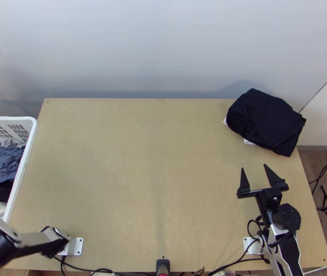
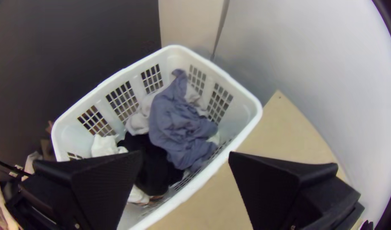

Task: Fold the t-shirt

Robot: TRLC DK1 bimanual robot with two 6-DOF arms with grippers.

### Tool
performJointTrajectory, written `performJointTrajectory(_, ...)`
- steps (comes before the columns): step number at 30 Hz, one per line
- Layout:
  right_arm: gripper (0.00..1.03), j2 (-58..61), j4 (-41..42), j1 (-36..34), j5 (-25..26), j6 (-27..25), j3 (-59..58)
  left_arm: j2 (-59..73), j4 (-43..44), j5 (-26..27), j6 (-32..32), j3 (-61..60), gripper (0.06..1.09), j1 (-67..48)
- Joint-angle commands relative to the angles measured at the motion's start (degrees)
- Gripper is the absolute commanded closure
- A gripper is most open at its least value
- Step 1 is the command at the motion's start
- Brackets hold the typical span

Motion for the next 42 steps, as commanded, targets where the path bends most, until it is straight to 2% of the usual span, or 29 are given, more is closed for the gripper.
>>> performJointTrajectory(1, 0.04, 0.0, 0.0, 0.0, 0.1, 0.0, 0.0, 10.9, -5.0, 0.0, 11.5, 4.3, 0.11, 12.7)
performJointTrajectory(7, 0.04, 0.0, 0.0, 0.0, 0.0, 0.0, 0.0, 16.0, -6.9, 0.0, 29.5, 2.1, 0.11, 20.7)
performJointTrajectory(11, 0.04, 0.0, 0.0, 0.0, 0.1, 0.0, 0.0, 20.3, -10.0, 0.3, 36.4, 1.7, 0.11, 23.8)
performJointTrajectory(14, 0.04, 0.0, 0.0, 0.0, 0.0, 0.0, 0.0, 22.5, -10.4, 7.6, 41.4, 0.7, 0.11, 26.0)
performJointTrajectory(15, 0.04, 0.0, 0.0, 0.0, 0.1, 0.0, 0.0, 23.6, -10.4, 8.1, 42.4, 0.4, 0.11, 26.2)
performJointTrajectory(19, 0.04, 0.0, 0.0, 0.0, 0.0, 0.0, 0.0, 28.1, -8.9, 8.0, 43.8, 0.1, 0.11, 26.6)
performJointTrajectory(24, 0.04, 0.0, 0.0, 0.0, 0.0, 0.0, 0.0, 32.3, -1.0, 8.0, 42.1, -0.1, 0.11, 26.7)
performJointTrajectory(31, 0.04, 0.0, 0.0, 0.0, 0.0, 0.0, 0.0, 36.3, 4.7, 6.4, 42.0, 0.1, 0.11, 26.3)
performJointTrajectory(37, 0.04, 0.0, 0.0, 0.1, 0.0, 0.0, 0.0, 41.4, 5.7, 3.9, 42.7, 1.8, 0.11, 26.2)
performJointTrajectory(38, 0.04, 0.0, 0.0, 0.1, 0.0, 0.0, 0.0, 42.0, 5.8, 3.5, 42.7, 2.1, 0.12, 26.2)
performJointTrajectory(39, 0.04, 0.0, 0.0, 0.0, 0.0, 0.0, 0.0, 42.4, 5.8, 3.2, 42.7, 2.0, 0.19, 26.3)
performJointTrajectory(42, 0.04, 0.0, 0.0, 0.1, 0.0, 0.0, 0.0, 43.8, 6.6, 1.9, 43.4, 1.8, 0.50, 26.3)
